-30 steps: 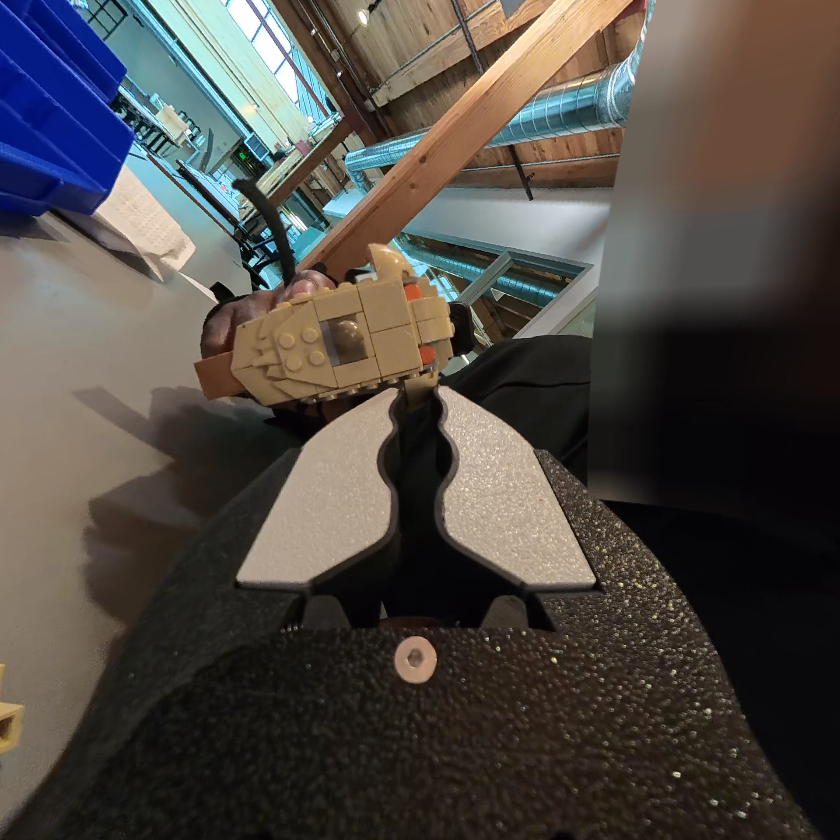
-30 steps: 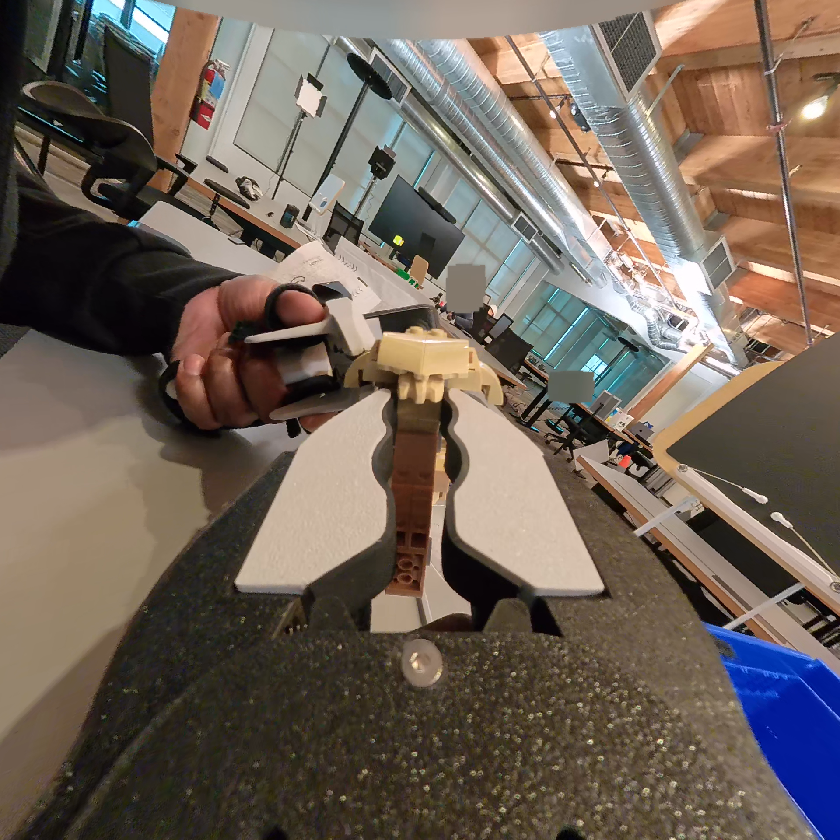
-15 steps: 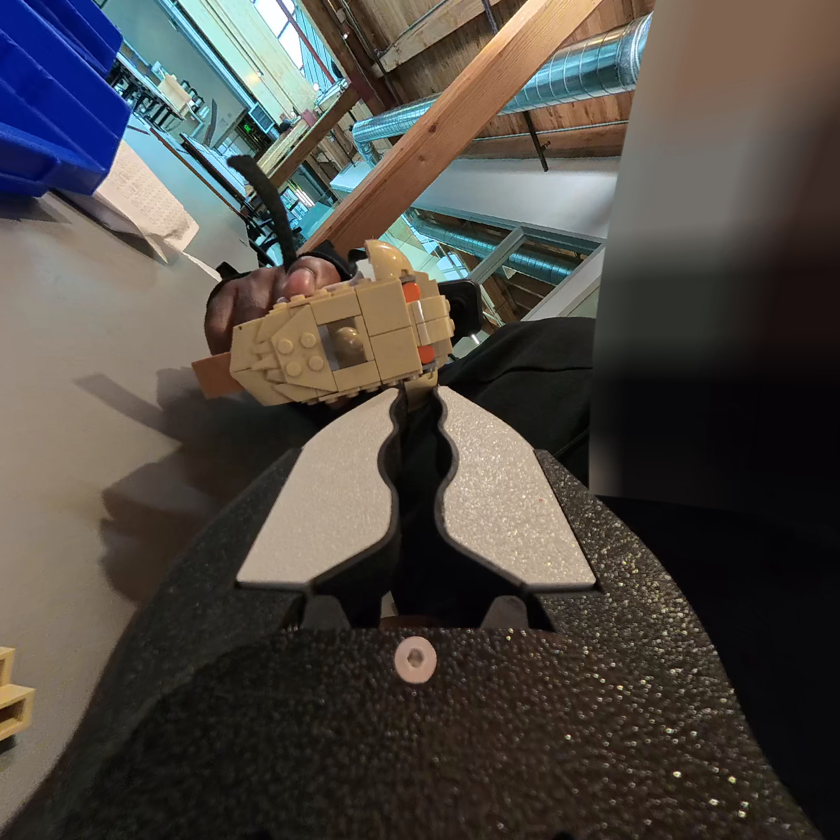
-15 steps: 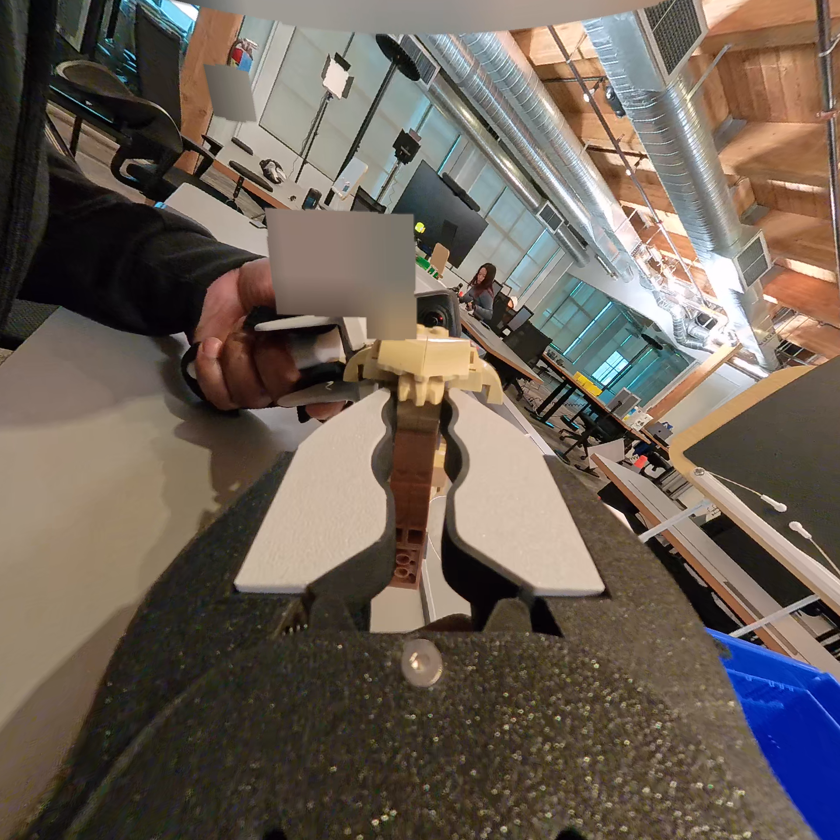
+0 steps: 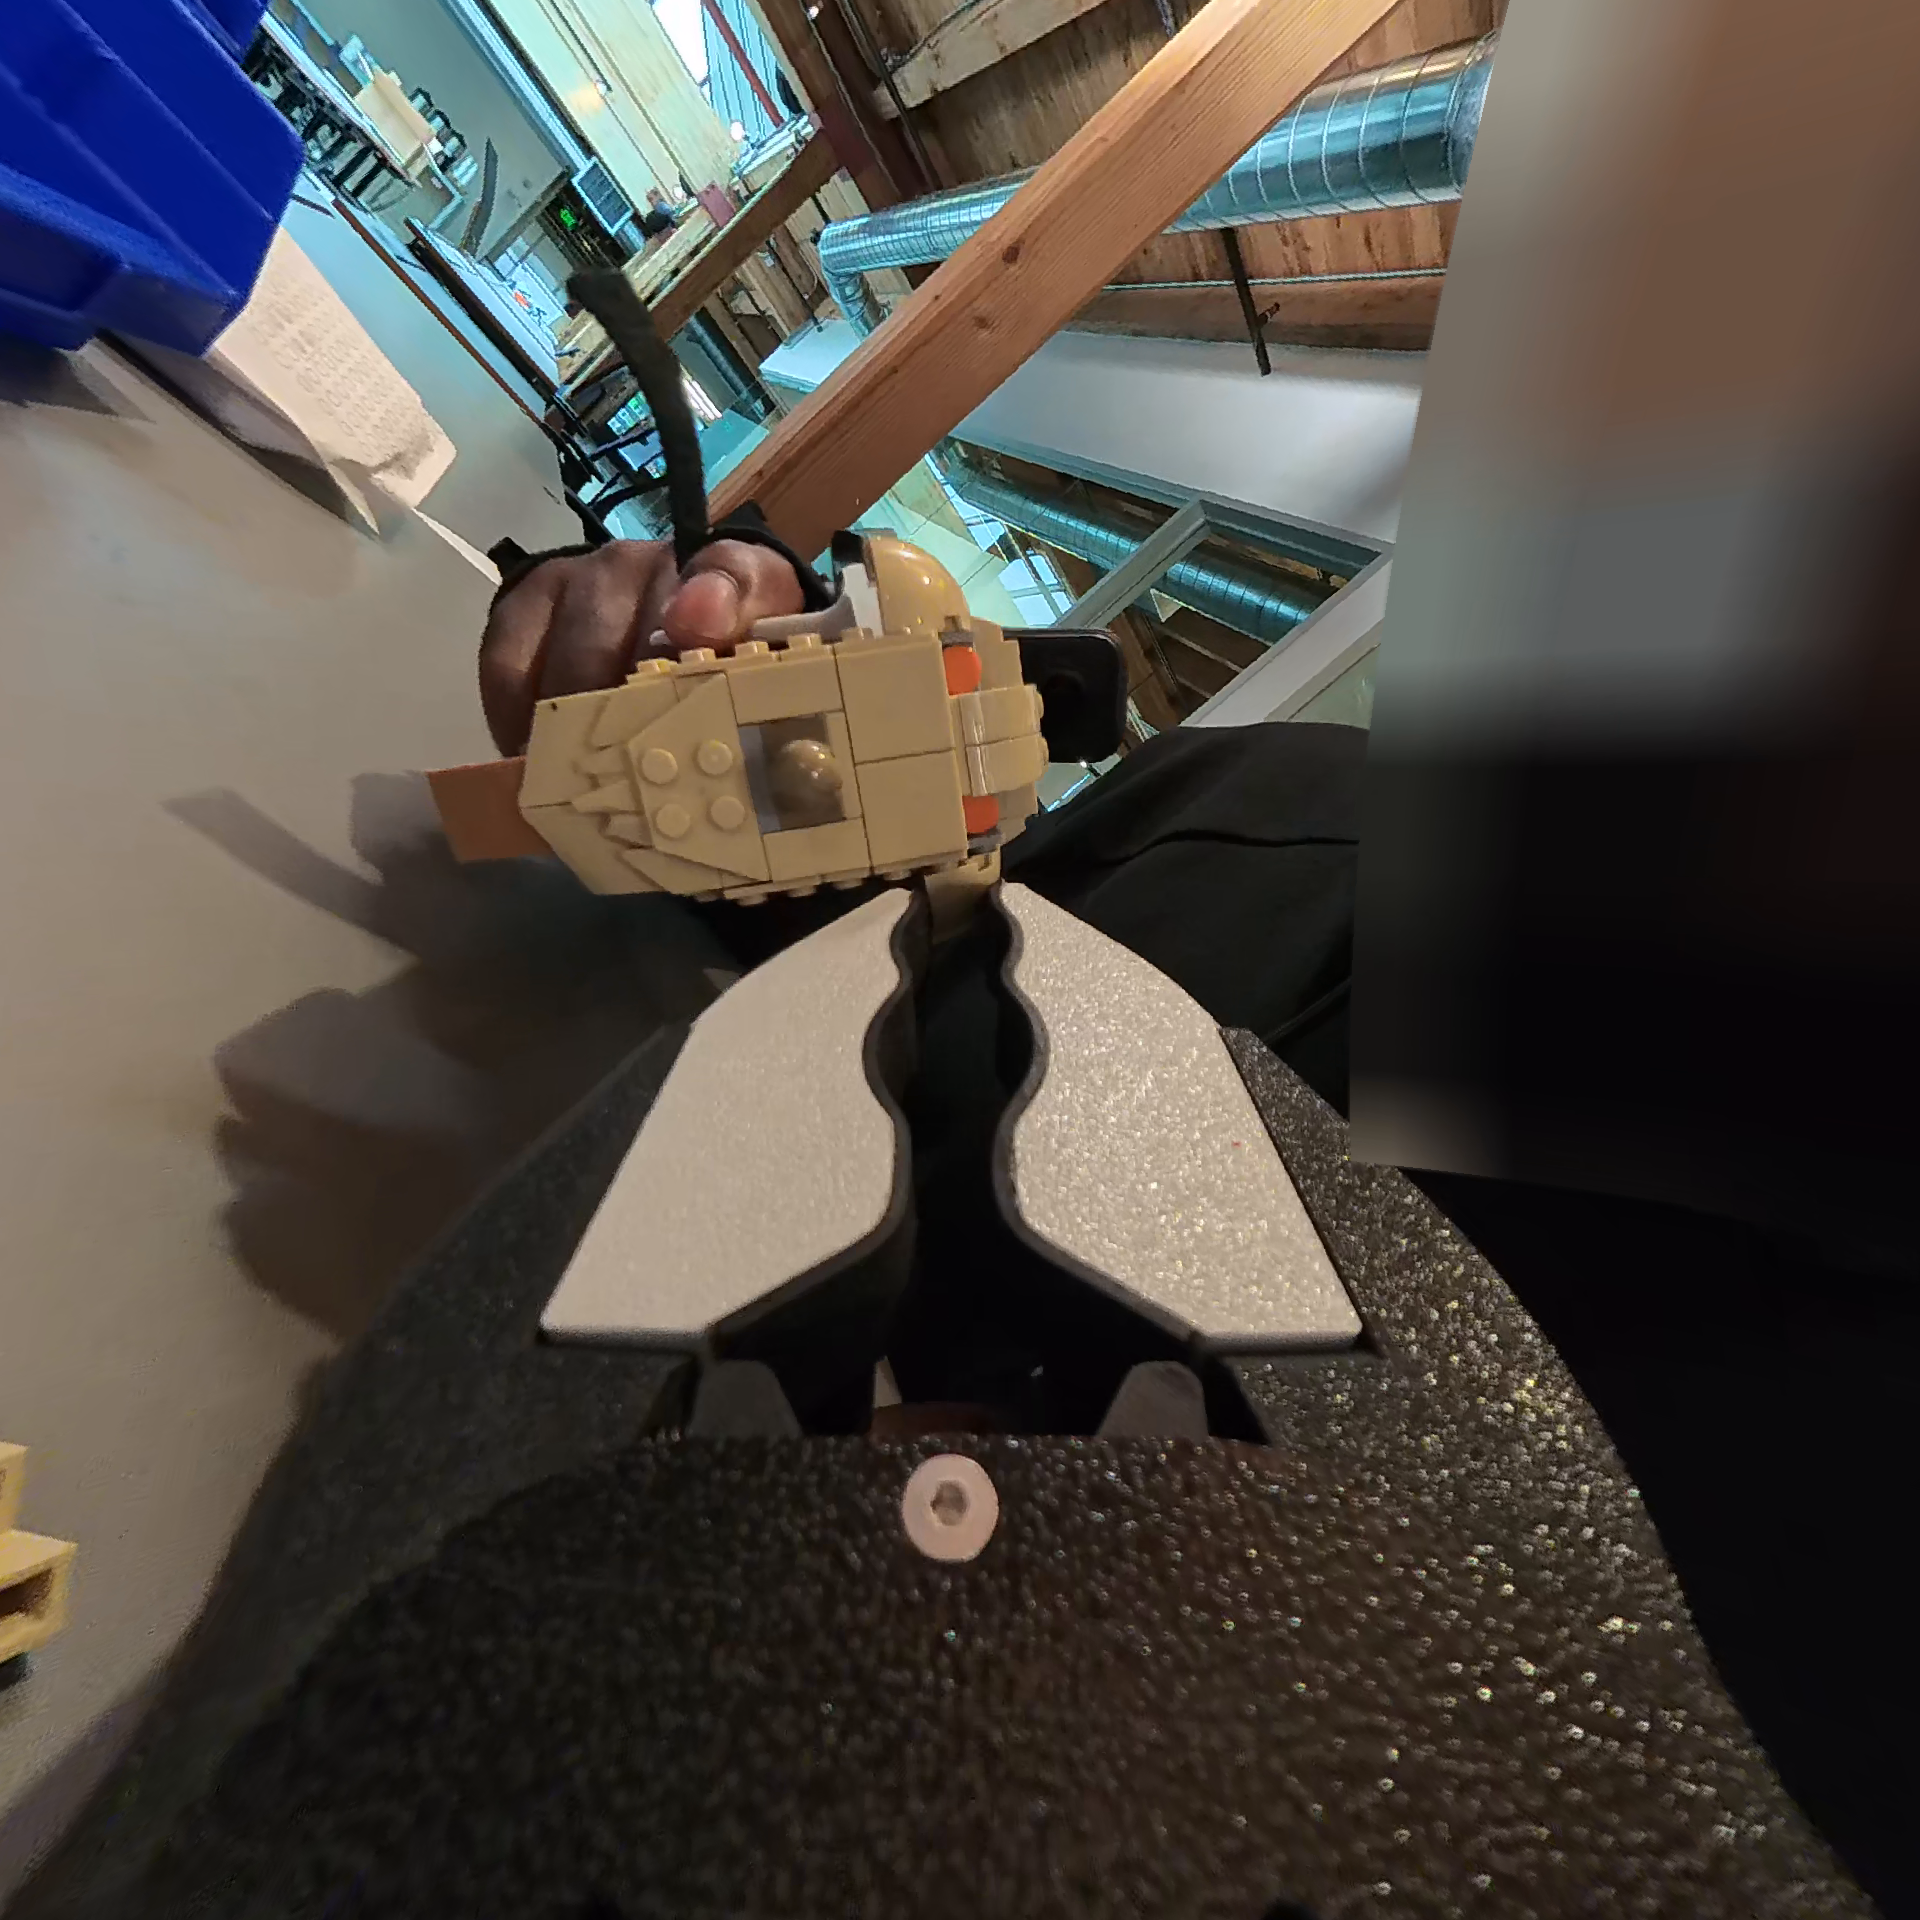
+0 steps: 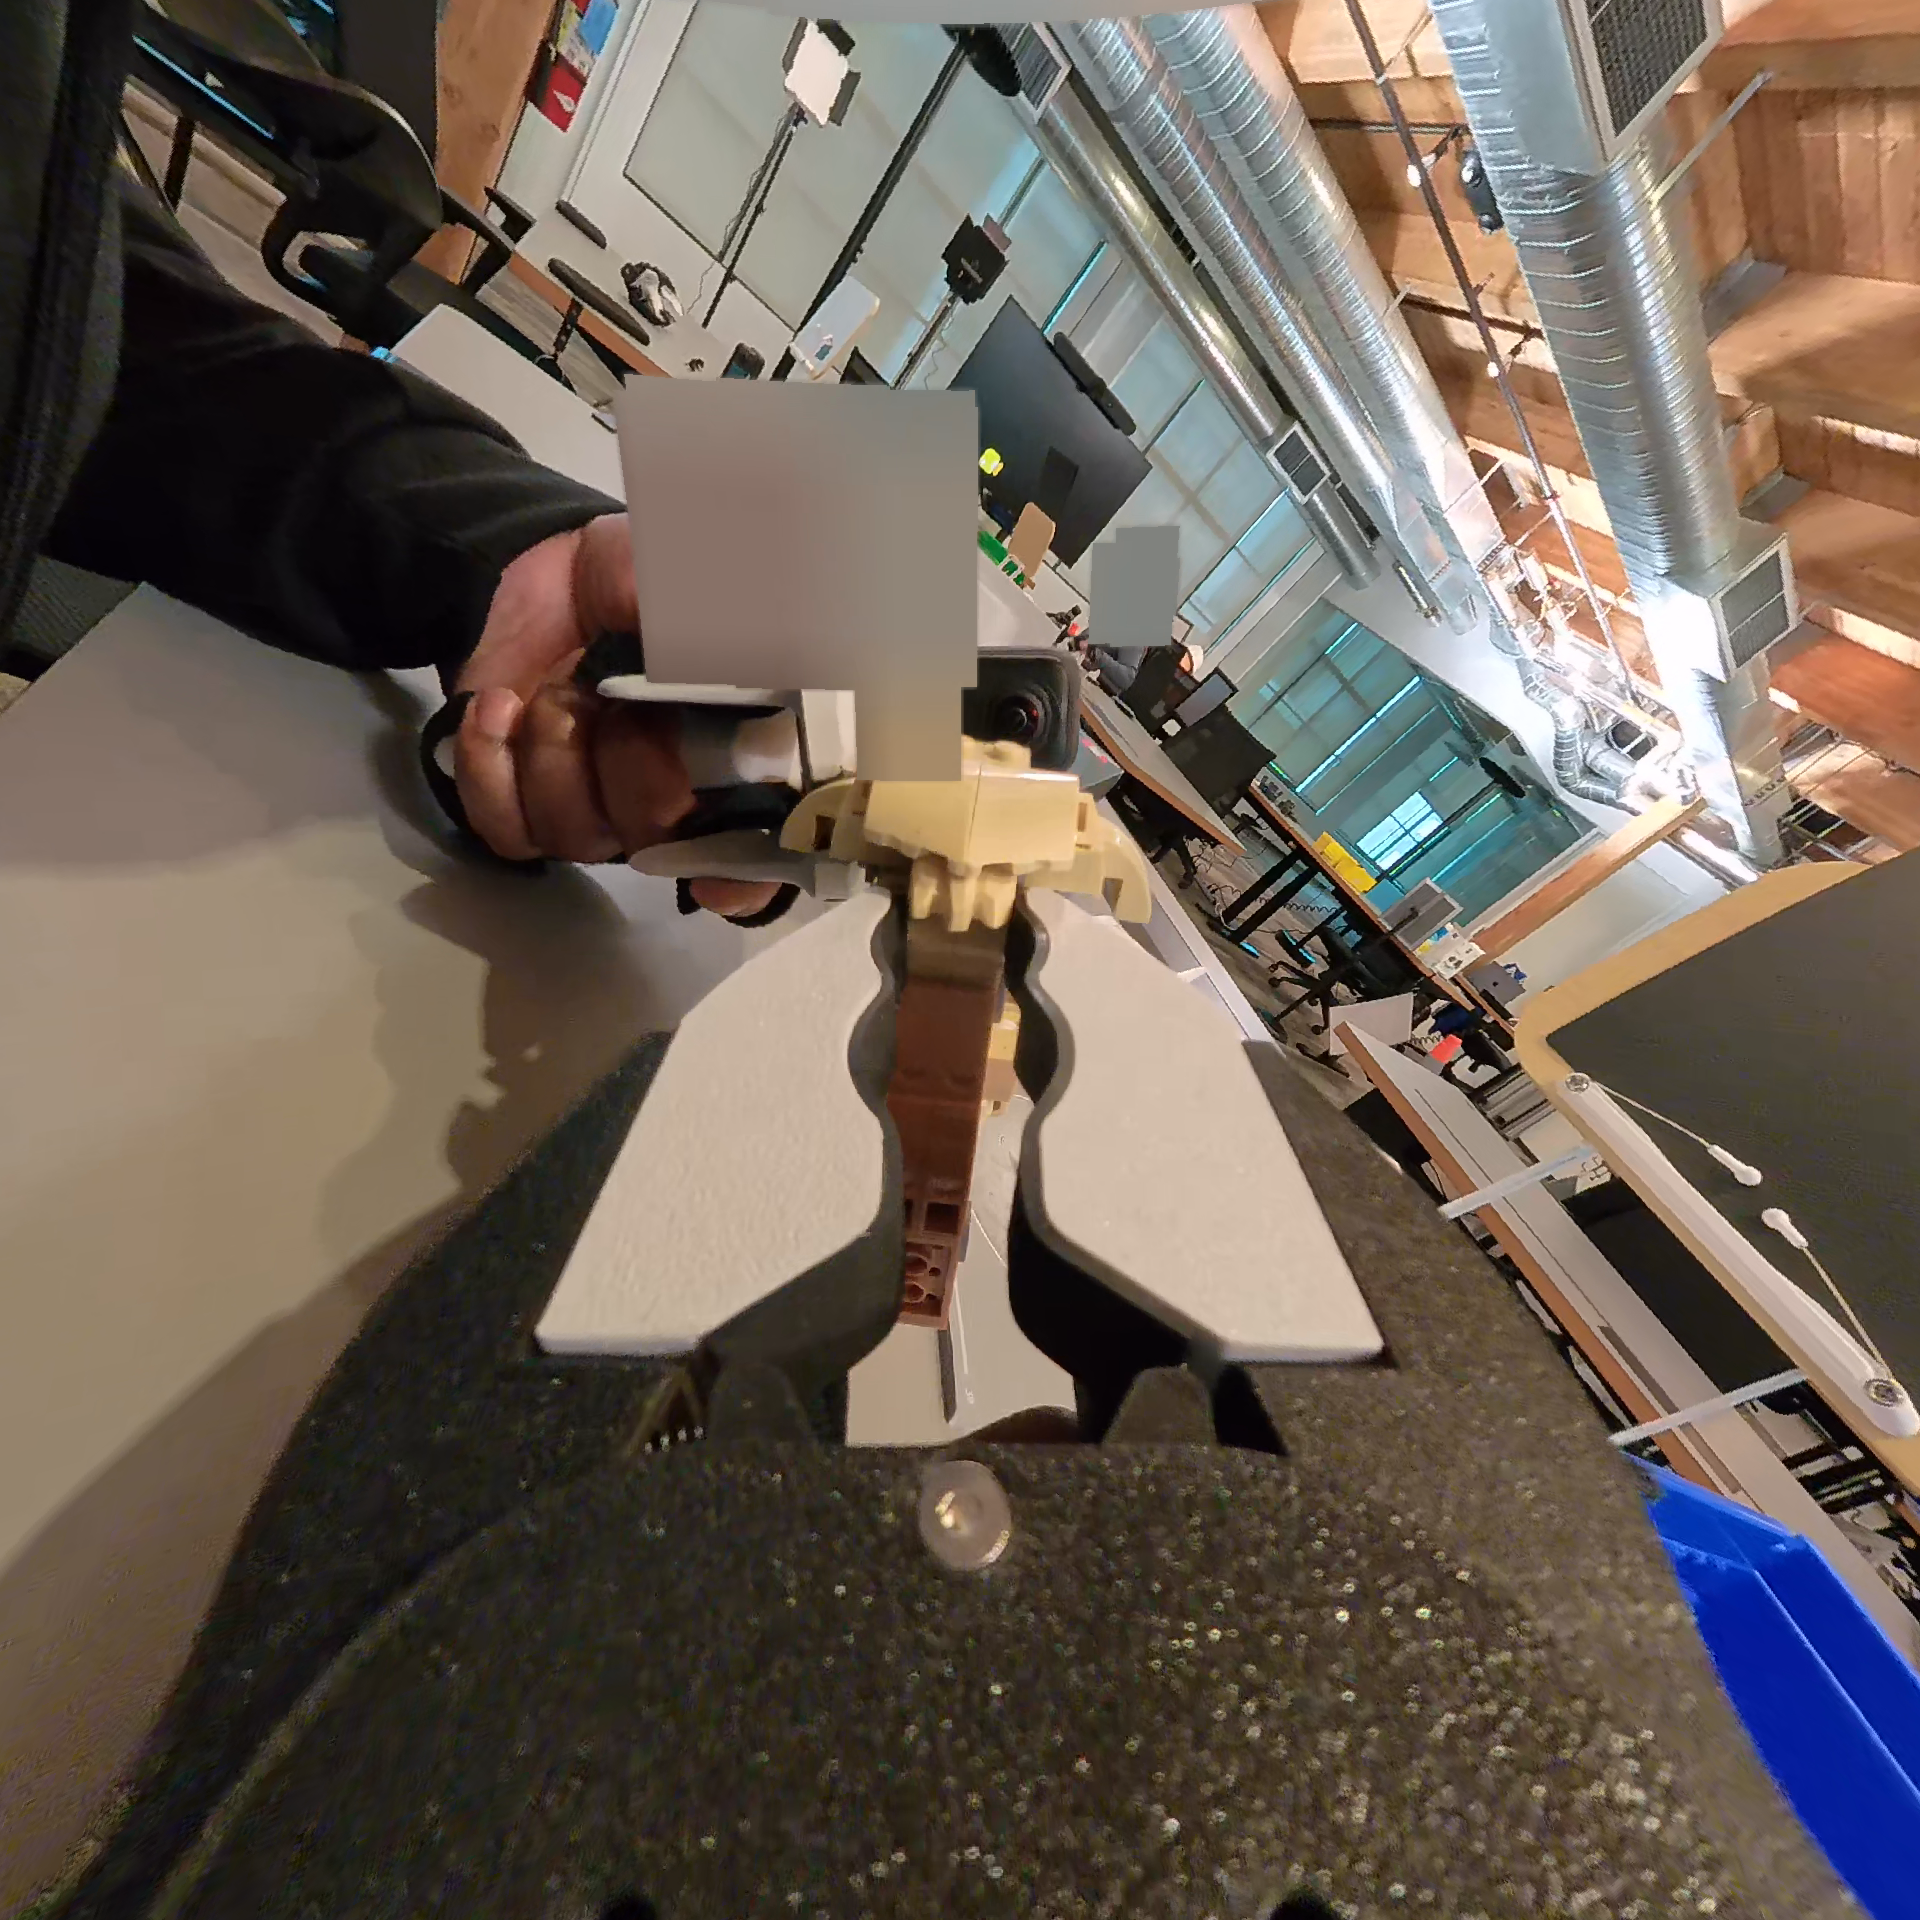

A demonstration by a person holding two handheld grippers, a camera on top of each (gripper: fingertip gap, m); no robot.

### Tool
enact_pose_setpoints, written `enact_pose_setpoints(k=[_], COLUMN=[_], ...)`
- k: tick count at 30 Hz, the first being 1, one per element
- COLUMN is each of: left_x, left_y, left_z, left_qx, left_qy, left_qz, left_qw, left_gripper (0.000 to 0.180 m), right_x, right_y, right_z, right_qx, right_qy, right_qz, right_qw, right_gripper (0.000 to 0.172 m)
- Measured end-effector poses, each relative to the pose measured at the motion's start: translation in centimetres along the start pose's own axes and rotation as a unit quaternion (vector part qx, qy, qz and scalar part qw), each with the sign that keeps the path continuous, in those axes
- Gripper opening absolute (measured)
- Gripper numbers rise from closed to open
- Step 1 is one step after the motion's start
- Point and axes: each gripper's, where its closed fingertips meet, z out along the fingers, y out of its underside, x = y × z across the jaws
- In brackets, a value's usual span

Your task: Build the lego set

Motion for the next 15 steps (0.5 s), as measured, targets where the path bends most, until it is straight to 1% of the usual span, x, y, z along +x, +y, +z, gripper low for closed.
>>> enact_pose_setpoints(k=[15], left_x=[-0.27], left_y=[0.46], left_z=[0.27], left_qx=[-0.019], left_qy=[-0.001], left_qz=[-0.01], left_qw=[1.0], left_gripper=[0.009], right_x=[-0.48], right_y=[0.34], right_z=[-0.27], right_qx=[-0.004], right_qy=[-0.025], right_qz=[0.031], right_qw=[0.999], right_gripper=[0.018])
